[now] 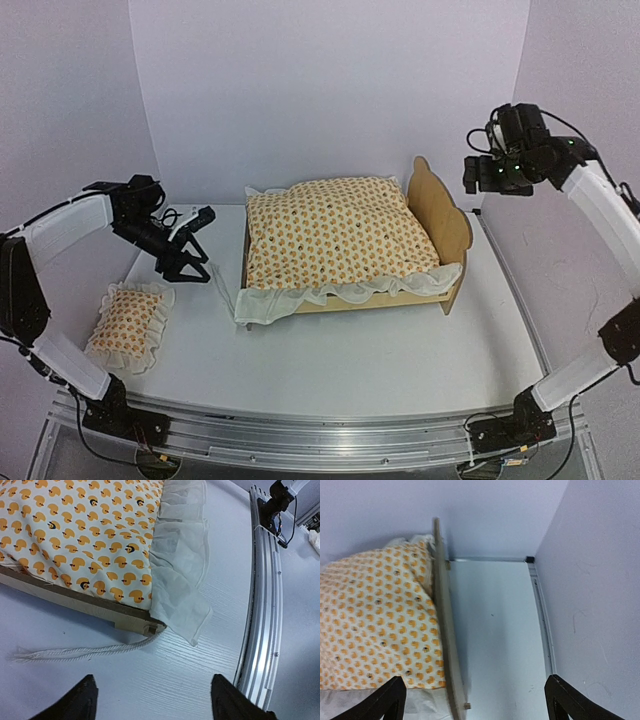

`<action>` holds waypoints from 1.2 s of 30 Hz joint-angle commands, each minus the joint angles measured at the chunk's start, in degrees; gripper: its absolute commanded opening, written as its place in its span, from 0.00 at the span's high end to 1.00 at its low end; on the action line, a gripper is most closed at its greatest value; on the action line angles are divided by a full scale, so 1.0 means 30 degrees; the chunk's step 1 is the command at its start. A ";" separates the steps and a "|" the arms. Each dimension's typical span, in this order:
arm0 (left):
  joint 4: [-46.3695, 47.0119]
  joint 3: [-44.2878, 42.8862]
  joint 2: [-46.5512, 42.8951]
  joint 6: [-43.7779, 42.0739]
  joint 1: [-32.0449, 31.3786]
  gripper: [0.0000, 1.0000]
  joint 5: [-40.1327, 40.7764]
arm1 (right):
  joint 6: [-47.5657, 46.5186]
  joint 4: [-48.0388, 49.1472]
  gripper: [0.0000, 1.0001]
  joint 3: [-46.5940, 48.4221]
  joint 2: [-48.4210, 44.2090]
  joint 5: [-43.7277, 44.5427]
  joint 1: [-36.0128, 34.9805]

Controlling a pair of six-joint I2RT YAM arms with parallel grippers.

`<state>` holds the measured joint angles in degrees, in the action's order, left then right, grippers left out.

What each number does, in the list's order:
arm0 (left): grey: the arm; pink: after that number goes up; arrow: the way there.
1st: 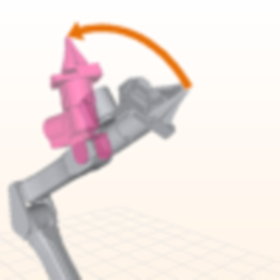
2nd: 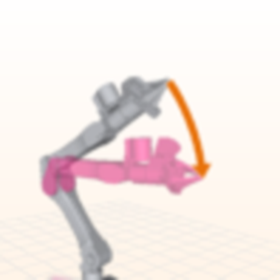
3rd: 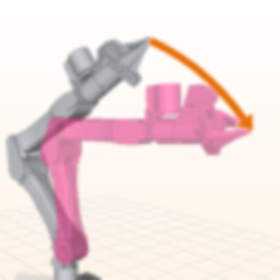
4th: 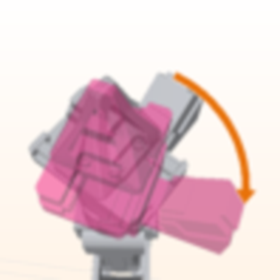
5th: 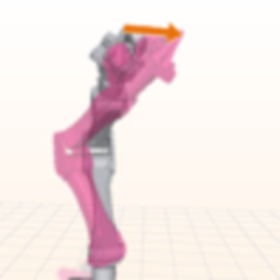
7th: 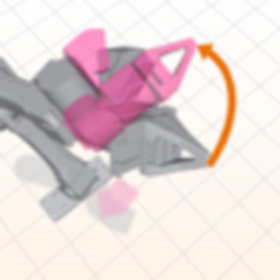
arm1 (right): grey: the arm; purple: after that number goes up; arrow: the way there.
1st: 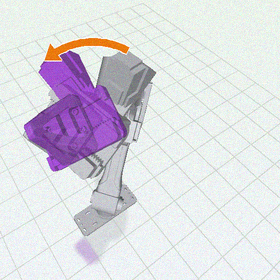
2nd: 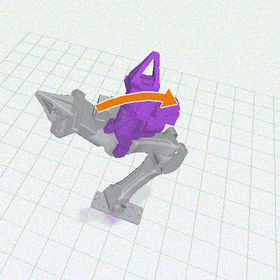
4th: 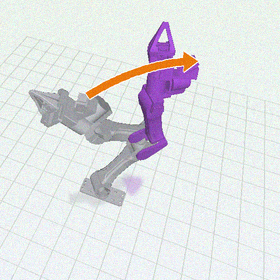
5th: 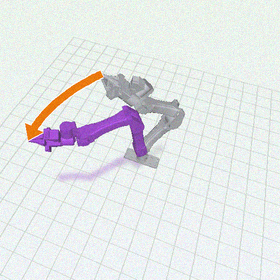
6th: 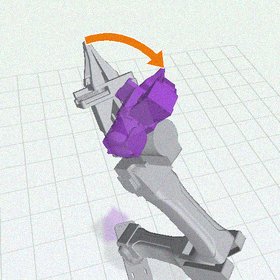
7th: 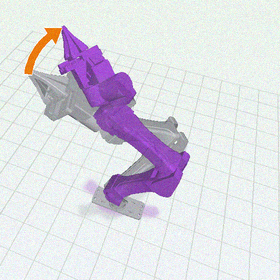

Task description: Set up the pet bed

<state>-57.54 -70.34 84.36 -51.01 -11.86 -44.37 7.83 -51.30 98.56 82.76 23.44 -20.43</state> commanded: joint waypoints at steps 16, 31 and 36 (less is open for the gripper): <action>1.3041 0.9981 -0.1205 -0.5095 -0.2059 0.32 0.0804 | -0.5557 1.1080 0.06 0.1350 1.0707 -1.0999 -1.2280; 1.6211 0.8618 0.3309 -0.4120 -0.3568 0.52 0.1316 | -0.5532 1.1129 0.30 0.1976 1.3899 -1.2786 -1.1670; 1.6774 0.8887 0.3855 -0.4829 -0.3548 0.67 0.1274 | -0.5199 1.1134 0.32 0.2268 1.4998 -1.3162 -1.1495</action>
<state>-10.52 -42.35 94.54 -64.03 -22.50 -39.89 -8.84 -19.12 104.88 124.66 -12.29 -55.62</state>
